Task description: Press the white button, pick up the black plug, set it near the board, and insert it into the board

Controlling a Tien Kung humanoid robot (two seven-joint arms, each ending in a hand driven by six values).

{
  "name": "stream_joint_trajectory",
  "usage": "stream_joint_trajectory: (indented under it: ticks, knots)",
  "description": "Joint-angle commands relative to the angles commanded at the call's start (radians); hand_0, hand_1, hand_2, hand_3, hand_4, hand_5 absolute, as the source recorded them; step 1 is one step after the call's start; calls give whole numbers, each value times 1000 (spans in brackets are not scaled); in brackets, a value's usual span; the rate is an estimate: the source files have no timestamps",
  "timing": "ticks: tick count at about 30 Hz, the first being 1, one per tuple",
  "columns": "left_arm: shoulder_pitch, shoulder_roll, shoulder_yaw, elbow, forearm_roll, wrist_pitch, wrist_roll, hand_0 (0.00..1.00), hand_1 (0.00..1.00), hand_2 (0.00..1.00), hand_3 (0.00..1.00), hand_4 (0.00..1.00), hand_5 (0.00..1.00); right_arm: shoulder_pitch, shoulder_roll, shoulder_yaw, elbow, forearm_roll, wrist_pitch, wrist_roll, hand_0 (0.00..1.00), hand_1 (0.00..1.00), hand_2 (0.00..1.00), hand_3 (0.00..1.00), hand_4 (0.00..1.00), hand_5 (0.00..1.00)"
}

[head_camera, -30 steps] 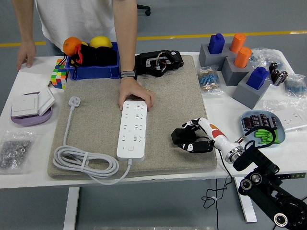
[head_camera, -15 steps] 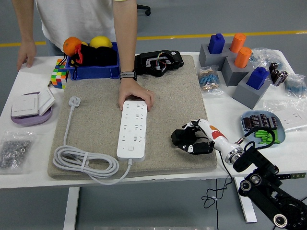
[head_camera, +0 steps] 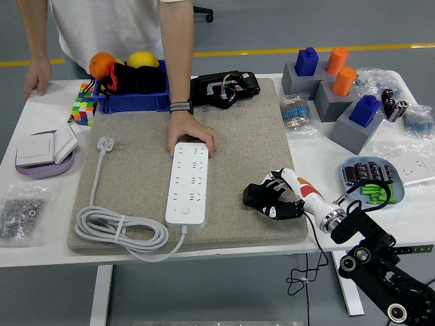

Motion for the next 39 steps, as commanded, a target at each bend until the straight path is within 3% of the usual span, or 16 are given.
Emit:
stream_joint_trajectory:
  ticks: [10, 19, 28, 39]
  knots:
    - [1, 0, 0, 0, 0, 0, 0, 625, 629, 635, 688, 543, 397, -3, 0, 3, 10, 18, -1, 14, 411, 394, 472, 458, 787, 2]
    - [1, 2, -1, 0, -2, 1, 0, 625, 629, 635, 688, 543, 396, 14, -6, 3, 93, 16, 3, -15, 427, 397, 475, 477, 754, 2]
    - [-1, 6, 0, 0, -9, 1, 2, 624, 628, 634, 690, 543, 398, 94, -6, -57, 160, -1, 46, -97, 425, 393, 473, 475, 757, 2]
    - [-2, 12, -2, 0, -7, 1, 4, 624, 628, 634, 687, 543, 399, 219, 39, -167, 127, -17, 85, -179, 426, 391, 470, 475, 760, 2]
